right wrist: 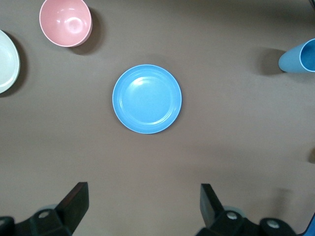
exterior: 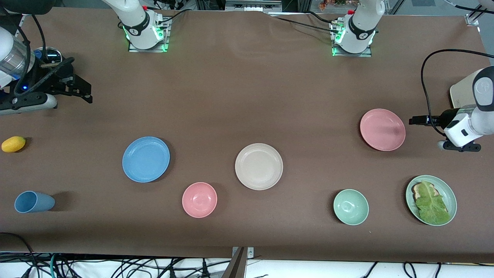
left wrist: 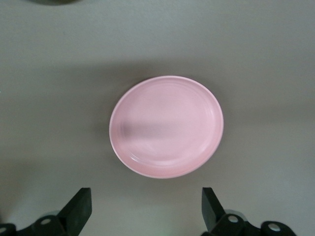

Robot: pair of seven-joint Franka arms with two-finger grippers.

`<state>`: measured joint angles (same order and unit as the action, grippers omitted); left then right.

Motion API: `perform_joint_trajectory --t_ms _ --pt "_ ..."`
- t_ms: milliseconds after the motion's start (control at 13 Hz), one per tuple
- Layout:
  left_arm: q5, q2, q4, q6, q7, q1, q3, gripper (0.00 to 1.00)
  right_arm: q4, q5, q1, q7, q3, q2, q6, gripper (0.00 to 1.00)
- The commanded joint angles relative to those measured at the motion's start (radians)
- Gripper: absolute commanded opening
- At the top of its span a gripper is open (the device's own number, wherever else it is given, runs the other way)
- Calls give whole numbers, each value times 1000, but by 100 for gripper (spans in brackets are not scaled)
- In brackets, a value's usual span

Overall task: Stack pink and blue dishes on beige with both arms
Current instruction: 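Move the left gripper down to the rim of the pink plate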

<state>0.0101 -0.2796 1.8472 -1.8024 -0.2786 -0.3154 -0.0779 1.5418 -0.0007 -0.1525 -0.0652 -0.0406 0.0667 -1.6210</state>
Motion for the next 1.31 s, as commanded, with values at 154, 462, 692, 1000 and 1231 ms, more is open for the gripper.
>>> perform_joint_trajectory --t_ms 154,462,692,1000,1231 --pt "50 85 182 -223 -146 -39 3 99 -2 7 1 5 -1 -8 13 100" --pt "99 106 329 -446 -226 -59 26 98 -2 7 1 5 -1 -8 13 100" --pt "187 53 374 -529 -347 -119 26 98 -2 7 1 5 -1 -8 13 100" --pt "290 -39 369 -574 -479 -157 24 98 -2 7 1 5 -1 -8 12 100" --pt "366 -98 369 -636 -559 -159 23 97 -2 8 1 5 -1 -7 12 100"
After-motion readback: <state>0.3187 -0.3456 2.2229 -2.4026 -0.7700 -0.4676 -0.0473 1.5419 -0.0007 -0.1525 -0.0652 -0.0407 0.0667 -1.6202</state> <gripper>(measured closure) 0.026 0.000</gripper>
